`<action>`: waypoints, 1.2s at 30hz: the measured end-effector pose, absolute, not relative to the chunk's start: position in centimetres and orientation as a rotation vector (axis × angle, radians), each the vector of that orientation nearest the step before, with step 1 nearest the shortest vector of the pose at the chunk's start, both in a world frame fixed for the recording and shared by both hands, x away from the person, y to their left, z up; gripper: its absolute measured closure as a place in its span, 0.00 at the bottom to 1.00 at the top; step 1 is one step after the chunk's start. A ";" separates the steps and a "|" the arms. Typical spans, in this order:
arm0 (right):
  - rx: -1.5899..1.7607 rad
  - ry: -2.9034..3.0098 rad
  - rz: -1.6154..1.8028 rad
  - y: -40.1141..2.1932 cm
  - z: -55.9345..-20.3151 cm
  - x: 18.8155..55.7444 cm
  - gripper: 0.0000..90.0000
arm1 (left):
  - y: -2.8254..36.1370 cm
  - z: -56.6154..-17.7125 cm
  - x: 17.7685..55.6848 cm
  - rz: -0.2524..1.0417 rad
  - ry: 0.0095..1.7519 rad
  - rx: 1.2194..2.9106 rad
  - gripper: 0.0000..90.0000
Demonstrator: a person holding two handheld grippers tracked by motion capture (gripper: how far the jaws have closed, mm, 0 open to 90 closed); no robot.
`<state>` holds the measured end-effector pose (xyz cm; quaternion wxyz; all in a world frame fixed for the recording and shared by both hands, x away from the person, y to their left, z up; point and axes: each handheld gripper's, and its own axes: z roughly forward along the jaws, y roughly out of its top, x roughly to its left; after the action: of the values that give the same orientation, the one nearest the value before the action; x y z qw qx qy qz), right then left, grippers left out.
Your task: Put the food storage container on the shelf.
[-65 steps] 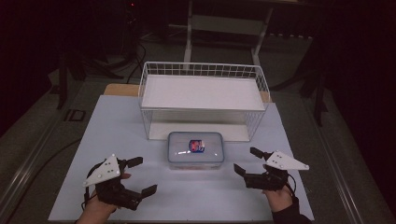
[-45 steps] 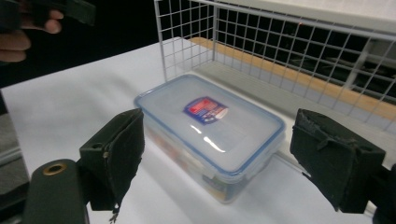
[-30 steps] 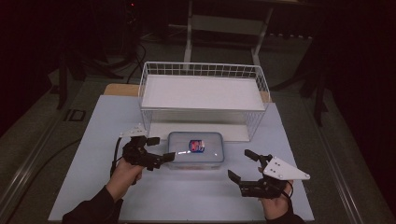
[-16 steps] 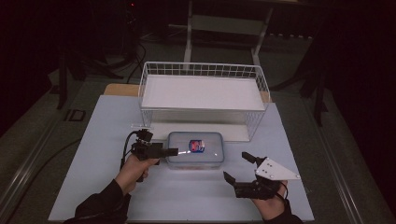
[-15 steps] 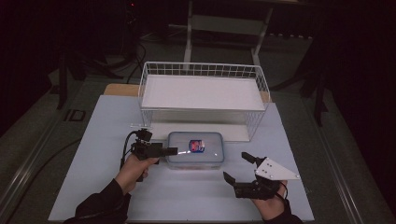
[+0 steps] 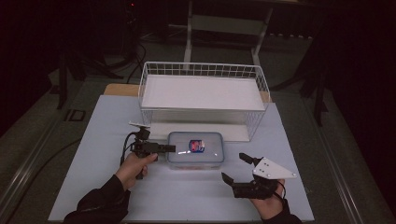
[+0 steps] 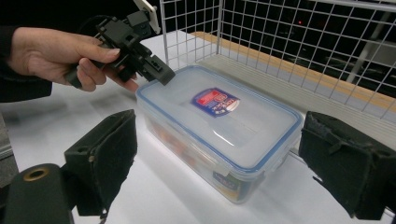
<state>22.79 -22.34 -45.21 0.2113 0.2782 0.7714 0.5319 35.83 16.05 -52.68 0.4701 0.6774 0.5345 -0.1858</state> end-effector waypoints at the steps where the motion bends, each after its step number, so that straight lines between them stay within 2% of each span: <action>1: 0.777 2.147 1.475 -22.4 -45.3 22.8 0.13 | 16.1 -52.7 35.8 -0.455 1.310 1.660 0.45; 6: 0.811 2.157 1.479 -22.6 -45.5 23.2 0.14 | 16.6 -53.1 36.1 -0.523 1.318 1.608 0.51; 11: 0.886 2.184 1.483 -23.0 -46.1 24.5 0.15 | 16.8 -53.3 35.9 -0.528 1.302 1.586 0.53; 21: 1.023 2.246 1.461 -23.3 -47.6 28.1 0.17 | 16.9 -53.0 34.7 -0.450 1.223 1.603 0.57; 32: 1.315 2.391 1.567 -24.0 -50.2 32.8 0.30 | 16.8 -52.5 33.3 -0.361 1.130 1.645 0.60; 36: 1.374 2.437 1.606 -23.8 -50.7 33.9 0.31 | 16.8 -52.5 33.2 -0.357 1.111 1.645 0.61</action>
<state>33.86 -23.81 -50.69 -0.0423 0.4255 0.7548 0.4975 33.17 16.83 -52.47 0.5330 0.6900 0.4661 -0.1499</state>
